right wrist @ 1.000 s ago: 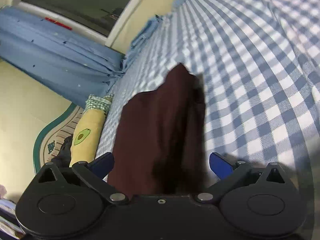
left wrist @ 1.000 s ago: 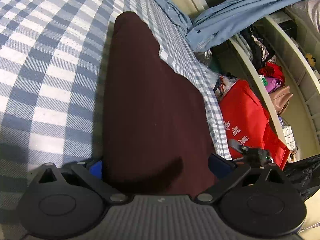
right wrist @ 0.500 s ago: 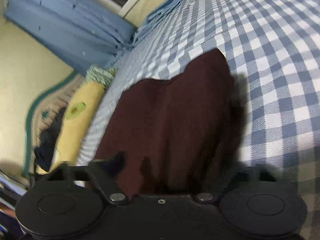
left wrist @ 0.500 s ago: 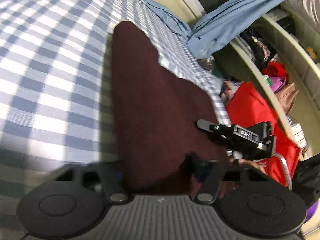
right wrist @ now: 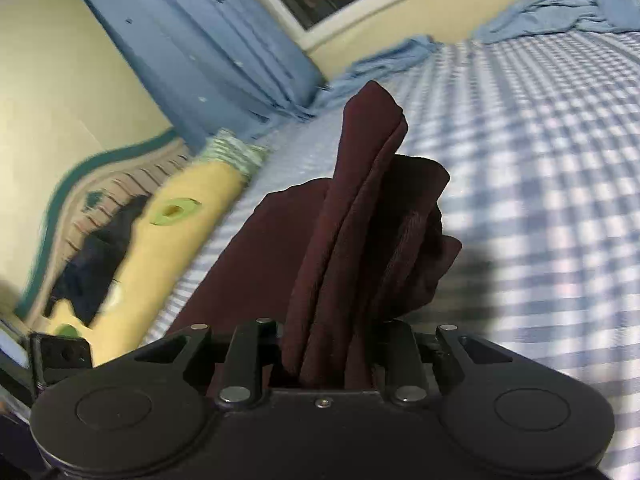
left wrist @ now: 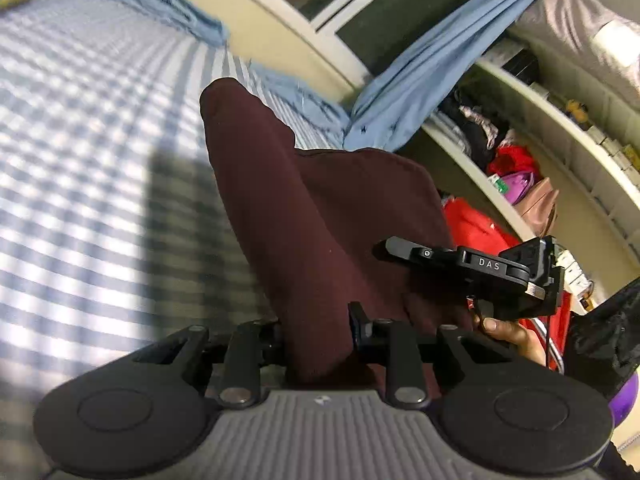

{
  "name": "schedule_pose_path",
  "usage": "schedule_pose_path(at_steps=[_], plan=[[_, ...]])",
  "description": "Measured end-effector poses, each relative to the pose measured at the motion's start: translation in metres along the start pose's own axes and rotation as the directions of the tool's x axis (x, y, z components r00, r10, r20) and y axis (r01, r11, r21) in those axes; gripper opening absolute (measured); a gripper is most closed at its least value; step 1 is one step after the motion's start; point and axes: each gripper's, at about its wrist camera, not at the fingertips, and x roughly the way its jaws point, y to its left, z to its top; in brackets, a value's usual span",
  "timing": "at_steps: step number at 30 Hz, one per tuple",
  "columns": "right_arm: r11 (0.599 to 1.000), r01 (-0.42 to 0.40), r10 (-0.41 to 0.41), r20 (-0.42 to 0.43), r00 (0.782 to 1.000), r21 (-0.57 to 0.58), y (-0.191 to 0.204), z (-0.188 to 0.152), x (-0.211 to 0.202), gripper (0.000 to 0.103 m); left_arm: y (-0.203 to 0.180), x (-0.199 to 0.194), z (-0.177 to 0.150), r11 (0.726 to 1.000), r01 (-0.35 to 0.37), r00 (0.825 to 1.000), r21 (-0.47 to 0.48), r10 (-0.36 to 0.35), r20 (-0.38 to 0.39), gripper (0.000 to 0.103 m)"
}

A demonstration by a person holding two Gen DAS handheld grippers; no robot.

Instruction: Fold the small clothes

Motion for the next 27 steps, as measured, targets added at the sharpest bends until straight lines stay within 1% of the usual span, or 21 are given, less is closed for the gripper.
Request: schedule_pose_path(at_steps=[2, 4, 7, 10, 13, 14, 15, 16, 17, 18, 19, 20, 21, 22, 23, 24, 25, 26, 27], plan=[[1.0, -0.029, 0.029, -0.004, 1.0, -0.009, 0.029, -0.003, 0.011, 0.026, 0.009, -0.037, 0.002, 1.0, -0.02, 1.0, 0.002, 0.02, 0.012, 0.027], [0.998, -0.056, 0.056, -0.013, 0.998, -0.008, 0.055, -0.007, 0.028, 0.026, 0.019, -0.072, -0.001, 0.998, -0.057, 0.998, 0.01, 0.057, 0.017, 0.027], [0.994, -0.107, 0.107, -0.034, 0.994, 0.011, 0.082, -0.027, 0.059, 0.026, 0.035, -0.106, -0.011, 0.993, -0.114, 0.993, 0.031, 0.113, 0.013, 0.028], [0.988, -0.137, 0.141, -0.06, 0.988, 0.067, 0.091, -0.05, 0.092, 0.026, 0.059, -0.12, -0.027, 0.988, -0.155, 0.988, 0.019, 0.155, -0.002, 0.028], [0.985, -0.12, 0.131, -0.087, 0.988, 0.12, 0.085, -0.073, 0.123, 0.027, 0.087, -0.112, -0.043, 0.983, -0.184, 0.982, -0.009, 0.184, -0.041, 0.029], [0.985, -0.101, 0.116, -0.104, 0.988, 0.141, 0.079, -0.081, 0.133, 0.028, 0.098, -0.11, -0.05, 0.98, -0.196, 0.979, -0.026, 0.195, -0.055, 0.035], [0.981, -0.075, 0.099, -0.128, 0.987, 0.178, 0.07, -0.09, 0.142, 0.037, 0.108, -0.11, -0.055, 0.981, -0.188, 0.981, -0.048, 0.186, -0.055, 0.049], [0.976, -0.046, 0.076, -0.137, 0.988, 0.212, 0.063, -0.095, 0.148, 0.045, 0.116, -0.114, -0.059, 0.98, -0.178, 0.984, -0.085, 0.175, -0.046, 0.051], [0.958, -0.074, 0.108, -0.112, 0.988, 0.276, 0.05, -0.1, 0.145, 0.046, 0.121, -0.118, -0.062, 0.98, -0.161, 0.987, -0.114, 0.158, -0.035, 0.052], [0.944, -0.094, 0.127, -0.086, 0.988, 0.315, 0.043, -0.101, 0.139, 0.051, 0.121, -0.124, -0.064, 0.981, -0.153, 0.988, -0.123, 0.151, -0.027, 0.058], [0.94, -0.084, 0.108, -0.054, 0.993, 0.33, 0.04, -0.101, 0.125, 0.061, 0.118, -0.131, -0.066, 0.98, -0.165, 0.986, -0.109, 0.164, -0.018, 0.062], [0.945, -0.064, 0.074, -0.02, 0.997, 0.32, 0.039, -0.1, 0.11, 0.067, 0.113, -0.143, -0.07, 0.977, -0.2, 0.98, -0.071, 0.2, -0.003, 0.072], [0.951, -0.048, 0.048, 0.007, 0.999, 0.305, 0.04, -0.1, 0.095, 0.071, 0.104, -0.156, -0.074, 0.964, -0.265, 0.964, -0.014, 0.265, 0.022, 0.078], [0.963, -0.029, 0.019, 0.042, 0.999, 0.267, 0.042, -0.099, 0.072, 0.071, 0.098, -0.165, -0.078, 0.947, -0.321, 0.946, 0.03, 0.319, 0.05, 0.079], [0.975, -0.009, -0.005, 0.064, 0.998, 0.221, 0.049, -0.099, 0.056, 0.071, 0.088, -0.176, -0.083, 0.921, -0.382, 0.923, 0.075, 0.376, 0.085, 0.079], [0.987, -0.012, -0.003, 0.091, 0.996, 0.163, 0.06, -0.099, 0.038, 0.071, 0.076, -0.185, -0.086, 0.897, -0.425, 0.903, 0.121, 0.413, 0.116, 0.079], [0.992, -0.042, 0.03, 0.105, 0.994, 0.116, 0.071, -0.101, 0.026, 0.071, 0.066, -0.192, -0.088, 0.879, -0.45, 0.891, 0.156, 0.432, 0.138, 0.079], [0.994, -0.08, 0.071, 0.104, 0.992, 0.08, 0.083, -0.104, 0.017, 0.071, 0.053, -0.196, -0.09, 0.863, -0.47, 0.881, 0.187, 0.444, 0.165, 0.079], [0.992, -0.116, 0.11, 0.096, 0.989, 0.051, 0.094, -0.11, 0.011, 0.071, 0.041, -0.196, -0.092, 0.858, -0.471, 0.88, 0.205, 0.439, 0.183, 0.08]])
